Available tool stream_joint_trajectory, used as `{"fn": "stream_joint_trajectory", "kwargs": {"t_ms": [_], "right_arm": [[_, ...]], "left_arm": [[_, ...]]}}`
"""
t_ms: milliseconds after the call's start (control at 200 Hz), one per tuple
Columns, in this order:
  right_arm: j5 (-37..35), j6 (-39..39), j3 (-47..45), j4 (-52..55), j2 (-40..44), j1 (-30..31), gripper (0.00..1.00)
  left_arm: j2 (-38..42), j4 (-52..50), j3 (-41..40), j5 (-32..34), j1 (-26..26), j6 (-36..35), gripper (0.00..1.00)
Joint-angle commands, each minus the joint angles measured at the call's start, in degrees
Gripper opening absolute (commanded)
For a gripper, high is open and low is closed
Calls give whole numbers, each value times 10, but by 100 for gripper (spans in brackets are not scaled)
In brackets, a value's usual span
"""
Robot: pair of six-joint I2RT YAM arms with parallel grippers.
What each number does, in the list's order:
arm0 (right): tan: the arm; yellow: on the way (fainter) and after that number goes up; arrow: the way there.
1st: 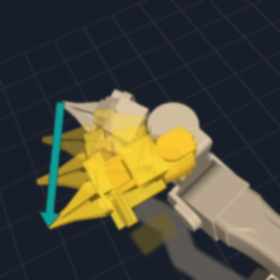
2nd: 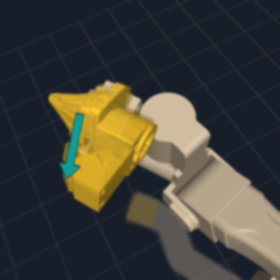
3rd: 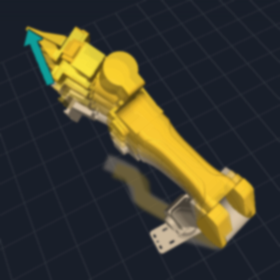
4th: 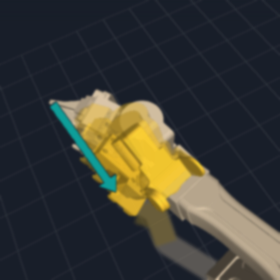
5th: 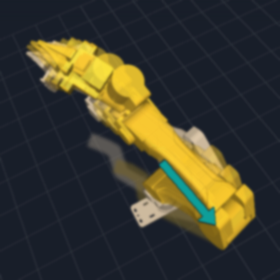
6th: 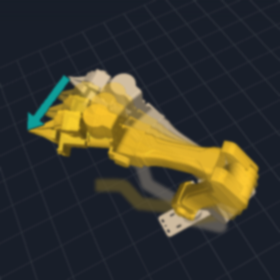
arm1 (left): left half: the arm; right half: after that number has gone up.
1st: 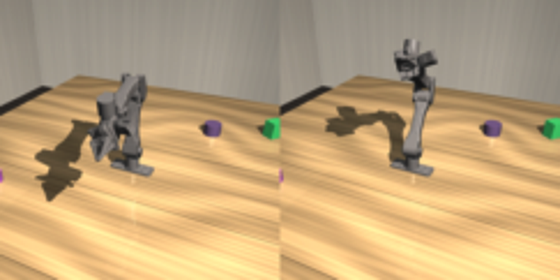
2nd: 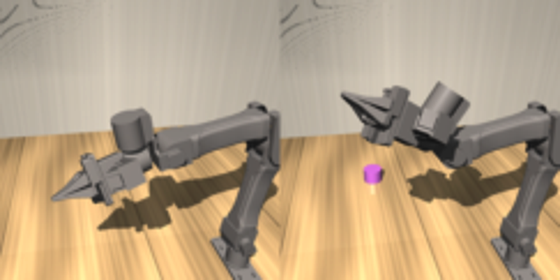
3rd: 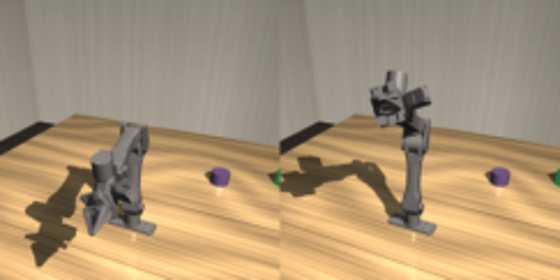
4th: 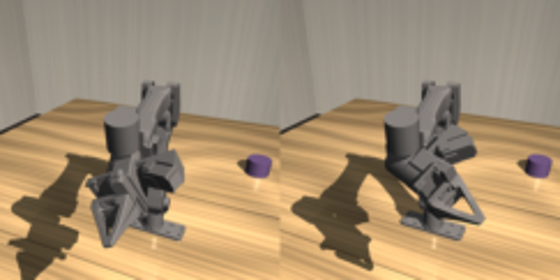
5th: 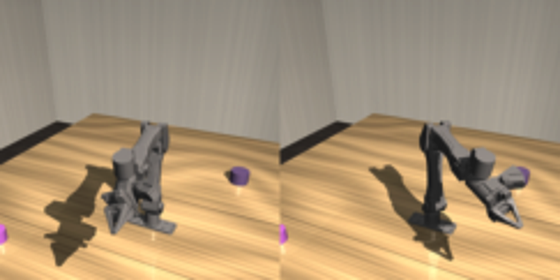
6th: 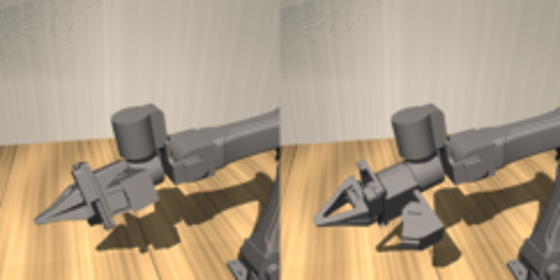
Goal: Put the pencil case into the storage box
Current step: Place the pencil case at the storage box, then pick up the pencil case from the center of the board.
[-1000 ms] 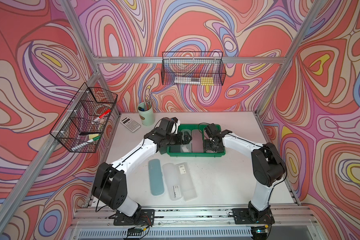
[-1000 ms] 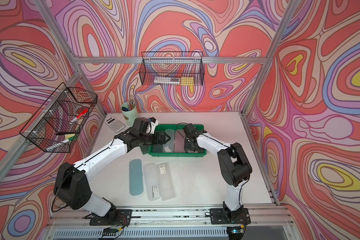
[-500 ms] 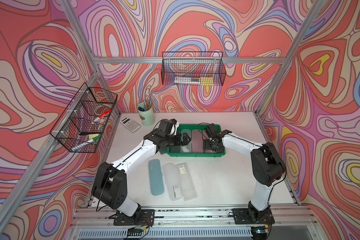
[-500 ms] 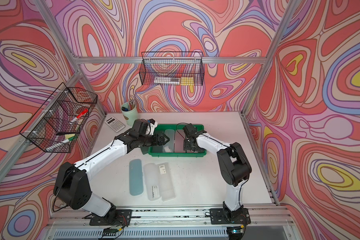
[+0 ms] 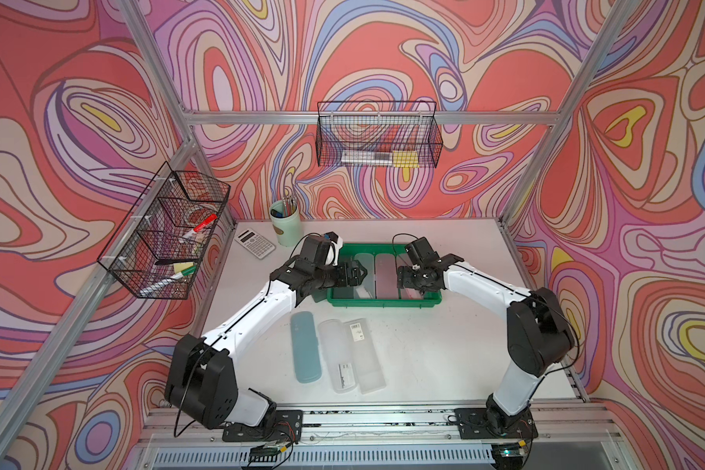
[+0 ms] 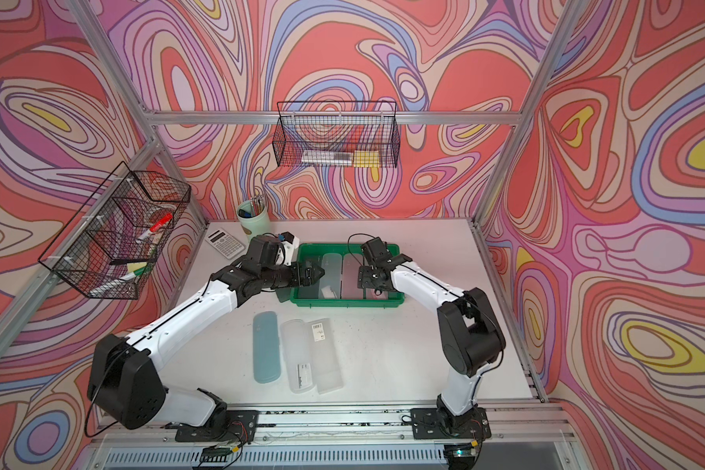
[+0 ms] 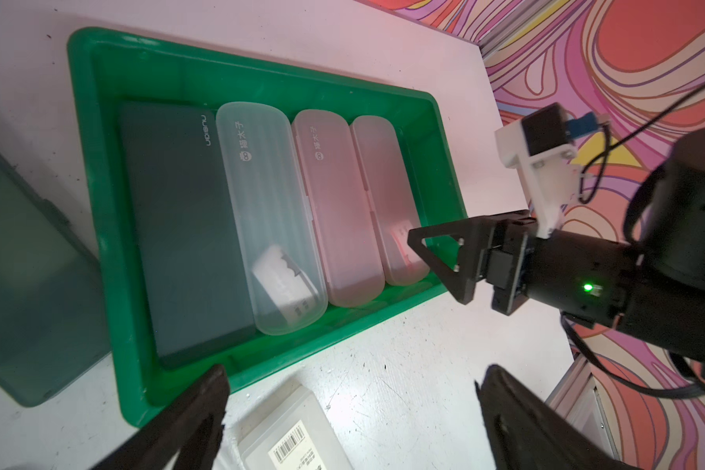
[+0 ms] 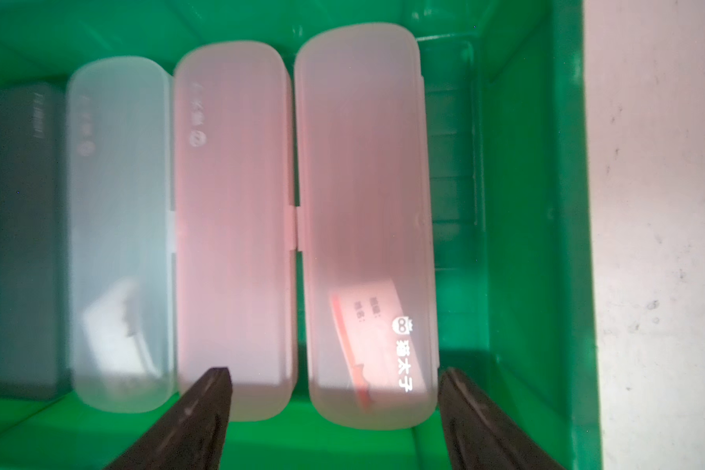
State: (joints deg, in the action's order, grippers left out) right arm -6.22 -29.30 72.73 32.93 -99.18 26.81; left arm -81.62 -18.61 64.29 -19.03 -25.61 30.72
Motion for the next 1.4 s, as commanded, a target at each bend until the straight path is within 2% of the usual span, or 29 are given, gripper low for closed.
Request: {"fn": "stream_joint_trajectory", "kwargs": {"t_ms": [0, 120, 356, 551, 961, 1137, 1277, 1397], "right_arm": [[45, -17, -31, -70, 51, 0, 81], [75, -48, -41, -79, 71, 4, 79], [83, -69, -111, -138, 120, 41, 80], [43, -60, -122, -136, 125, 104, 84], [4, -88, -149, -185, 96, 210, 84], [-7, -97, -151, -177, 70, 227, 84], [9, -102, -163, -187, 57, 234, 85], [36, -113, -178, -214, 41, 245, 85]], "left_arm": [[34, -20, -29, 29, 6, -15, 99], [77, -24, -77, 45, 7, -15, 99], [160, -71, -141, 67, 7, -3, 99], [233, -94, -198, 88, 7, 12, 99], [310, -77, -305, 73, 7, 94, 99], [311, -141, -298, 66, 7, 102, 99], [329, -189, -284, 85, 7, 95, 99], [348, -192, -289, 99, 6, 105, 99]]}}
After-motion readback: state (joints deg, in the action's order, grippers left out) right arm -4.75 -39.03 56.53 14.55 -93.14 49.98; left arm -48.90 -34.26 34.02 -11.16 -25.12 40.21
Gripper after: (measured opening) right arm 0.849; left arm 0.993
